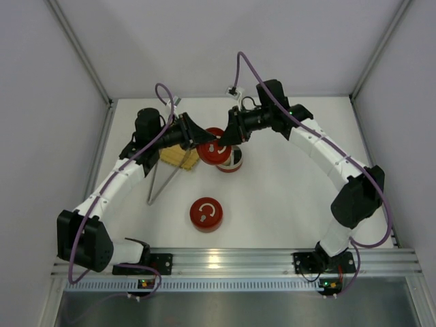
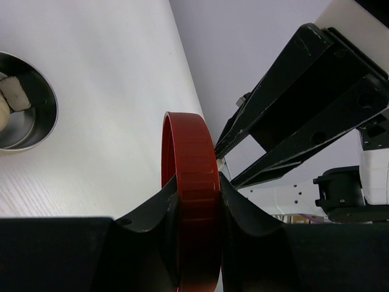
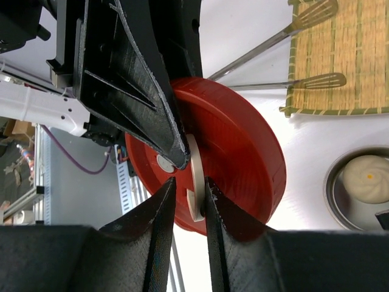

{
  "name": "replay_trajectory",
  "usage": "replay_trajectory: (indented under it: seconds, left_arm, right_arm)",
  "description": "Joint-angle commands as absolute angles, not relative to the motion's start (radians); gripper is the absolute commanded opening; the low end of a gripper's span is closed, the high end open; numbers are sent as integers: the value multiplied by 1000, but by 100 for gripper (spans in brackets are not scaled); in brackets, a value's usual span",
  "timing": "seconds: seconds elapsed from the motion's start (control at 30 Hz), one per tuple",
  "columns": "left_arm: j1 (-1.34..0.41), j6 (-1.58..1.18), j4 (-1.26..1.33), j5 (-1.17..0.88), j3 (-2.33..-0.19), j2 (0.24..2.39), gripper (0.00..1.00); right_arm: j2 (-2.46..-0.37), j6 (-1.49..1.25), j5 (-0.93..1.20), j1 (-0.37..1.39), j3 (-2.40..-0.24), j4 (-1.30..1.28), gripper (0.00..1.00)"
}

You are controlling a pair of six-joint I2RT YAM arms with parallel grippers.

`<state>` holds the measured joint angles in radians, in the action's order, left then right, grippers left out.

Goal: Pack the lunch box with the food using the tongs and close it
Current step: Pick up the box lid from the center of the board, then close the box lid on the packing box.

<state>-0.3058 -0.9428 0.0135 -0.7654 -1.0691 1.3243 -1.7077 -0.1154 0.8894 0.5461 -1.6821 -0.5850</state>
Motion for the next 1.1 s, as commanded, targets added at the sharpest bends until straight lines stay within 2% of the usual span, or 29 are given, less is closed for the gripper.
replay_trajectory:
  seconds: [0.0, 0.17, 0.27, 0.33, 0.37, 0.43, 0.5, 0.7, 0.8, 0.87, 1.07]
  left_arm:
    - [-296, -976, 118, -767, -1062, 1304, 0]
    - [-296, -986, 124, -769, -1057, 1308, 0]
    - [-296, -996, 133, -767, -1049, 1307, 0]
    - [-296, -997, 138, -770, -1045, 1307, 1]
    - [-296, -996, 137, -770, -1046, 1304, 25]
    - [-285, -985, 109, -767, -1051, 1298, 58]
    - [-249, -953, 69, -764, -1083, 1293, 98]
    - [-8, -826, -165, -788, -1257, 1302, 98]
    - [100, -720, -288, -793, -1308, 1312, 98]
    - [144, -687, -340, -816, -1313, 1321, 98]
    - [179, -677, -371, -882, -1203, 1290, 98]
  right_arm:
    - [-1677, -86, 910, 563, -1666, -606, 25]
    - [-1664, -107, 897, 563, -1666, -560, 17]
    - [-1661, -118, 868, 563, -1674, -535, 0]
    - [-1658, -117, 827, 563, -1680, -532, 0]
    - [-1655, -101, 813, 563, -1683, -535, 0]
    - [-1657, -51, 744, 563, -1713, -580, 0]
    - [-1666, -5, 653, 563, -1784, -676, 0]
    - [-1755, 230, 439, 563, -1969, -923, 0]
    - [-1901, 360, 391, 563, -2087, -1137, 0]
    - [-1977, 397, 370, 563, -2188, -1211, 0]
    - [-2155, 463, 414, 563, -2276, -1316, 0]
